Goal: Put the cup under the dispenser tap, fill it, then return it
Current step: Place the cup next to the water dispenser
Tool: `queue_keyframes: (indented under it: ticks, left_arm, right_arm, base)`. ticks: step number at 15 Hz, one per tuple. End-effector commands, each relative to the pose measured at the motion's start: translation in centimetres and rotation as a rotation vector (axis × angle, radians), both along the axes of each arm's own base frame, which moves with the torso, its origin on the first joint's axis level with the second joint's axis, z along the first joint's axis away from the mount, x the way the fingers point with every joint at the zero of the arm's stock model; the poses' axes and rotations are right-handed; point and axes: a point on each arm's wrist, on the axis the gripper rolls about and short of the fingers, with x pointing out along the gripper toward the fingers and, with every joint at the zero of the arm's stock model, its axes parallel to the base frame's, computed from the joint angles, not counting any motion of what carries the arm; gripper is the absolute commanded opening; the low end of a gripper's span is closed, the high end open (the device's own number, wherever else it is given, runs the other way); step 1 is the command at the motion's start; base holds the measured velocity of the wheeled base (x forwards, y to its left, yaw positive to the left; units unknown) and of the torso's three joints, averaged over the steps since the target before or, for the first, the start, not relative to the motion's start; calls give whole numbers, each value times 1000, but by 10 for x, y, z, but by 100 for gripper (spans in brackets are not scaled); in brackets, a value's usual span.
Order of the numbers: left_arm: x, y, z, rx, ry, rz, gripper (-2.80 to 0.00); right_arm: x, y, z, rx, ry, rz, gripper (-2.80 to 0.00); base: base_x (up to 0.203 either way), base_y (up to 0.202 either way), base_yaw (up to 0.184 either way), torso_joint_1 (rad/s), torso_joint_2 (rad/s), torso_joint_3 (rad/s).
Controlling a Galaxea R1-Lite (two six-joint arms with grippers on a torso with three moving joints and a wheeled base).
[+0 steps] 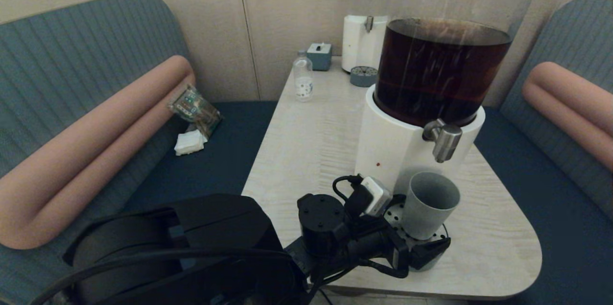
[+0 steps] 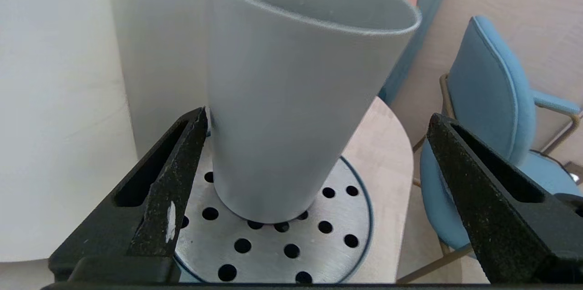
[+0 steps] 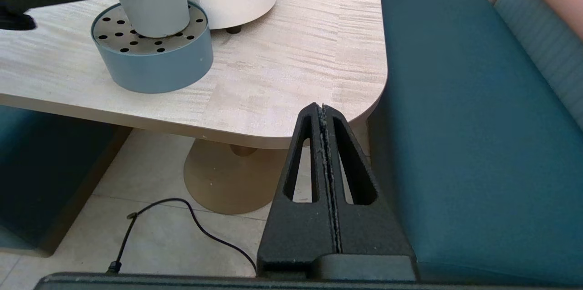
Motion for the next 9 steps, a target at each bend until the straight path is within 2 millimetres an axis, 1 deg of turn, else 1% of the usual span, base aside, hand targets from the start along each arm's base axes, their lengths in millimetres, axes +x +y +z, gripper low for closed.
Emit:
queue_keyframes:
  ticks: [1,9]
  left_arm:
    - [2,-3,-5,-2,-1,-2,0]
    - [11,-13,-5,-36,-21,2,0]
  right_arm:
    - [0,0,0,-1,1,1,-280]
    - [0,0,0,-1,0,2,-280]
  base:
    - [0,0,0,0,0,0]
    - [0,0,0,0,0,0]
